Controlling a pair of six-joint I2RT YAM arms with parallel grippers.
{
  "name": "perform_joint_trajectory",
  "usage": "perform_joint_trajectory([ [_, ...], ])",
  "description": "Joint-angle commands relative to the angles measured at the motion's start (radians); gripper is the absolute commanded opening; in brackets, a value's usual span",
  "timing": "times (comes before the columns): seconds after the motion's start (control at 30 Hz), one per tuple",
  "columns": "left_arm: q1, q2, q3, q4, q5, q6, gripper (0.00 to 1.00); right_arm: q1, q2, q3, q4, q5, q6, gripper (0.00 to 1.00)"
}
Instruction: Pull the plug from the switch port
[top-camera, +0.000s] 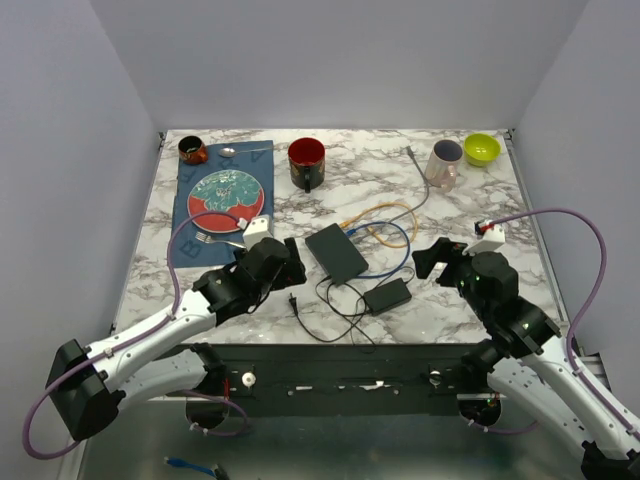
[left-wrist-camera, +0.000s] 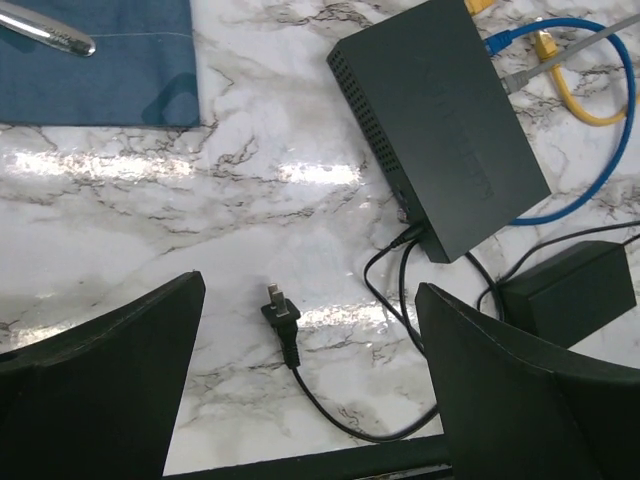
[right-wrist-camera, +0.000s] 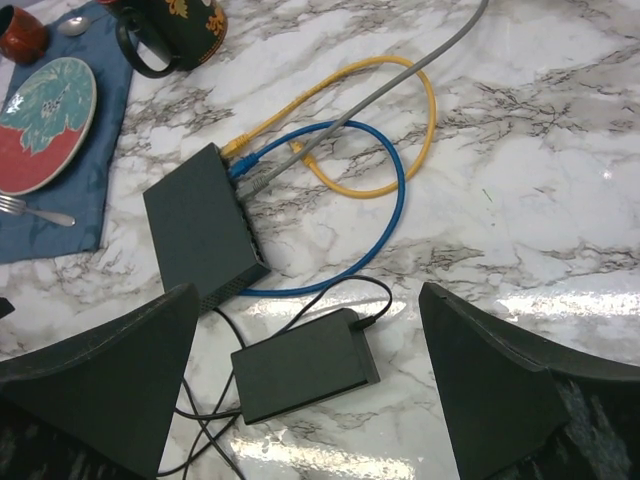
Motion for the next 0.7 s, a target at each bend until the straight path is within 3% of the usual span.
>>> perform_joint_trajectory([
  [0.0, 0.001, -0.038, -0.030, 0.160, 0.113, 0.080, 0.99, 0.004, -0.021, -0.012, -0.003, -0.024, -0.003, 1.00],
  [0.13, -0.053, 0.008, -0.008, 0.228, 0.148, 0.172, 0.99, 0.004, -0.021, 0.006, -0.003, -0.027, -0.001, 1.00],
  [0.3, -0.261, 0.281, 0.163, 0.226, 0.111, 0.379, 0.99, 0.004, -0.007, 0.051, -0.026, -0.073, 0.028, 1.00],
  [0.43, -0.346, 0.470, 0.301, 0.262, 0.148, 0.540, 0.99, 0.004, 0.004, 0.104, -0.059, -0.107, 0.066, 1.00],
  [0.67, -0.352, 0.658, 0.362, 0.394, 0.326, 0.717, 0.99, 0.004, -0.028, 0.137, -0.083, -0.154, 0.092, 1.00],
])
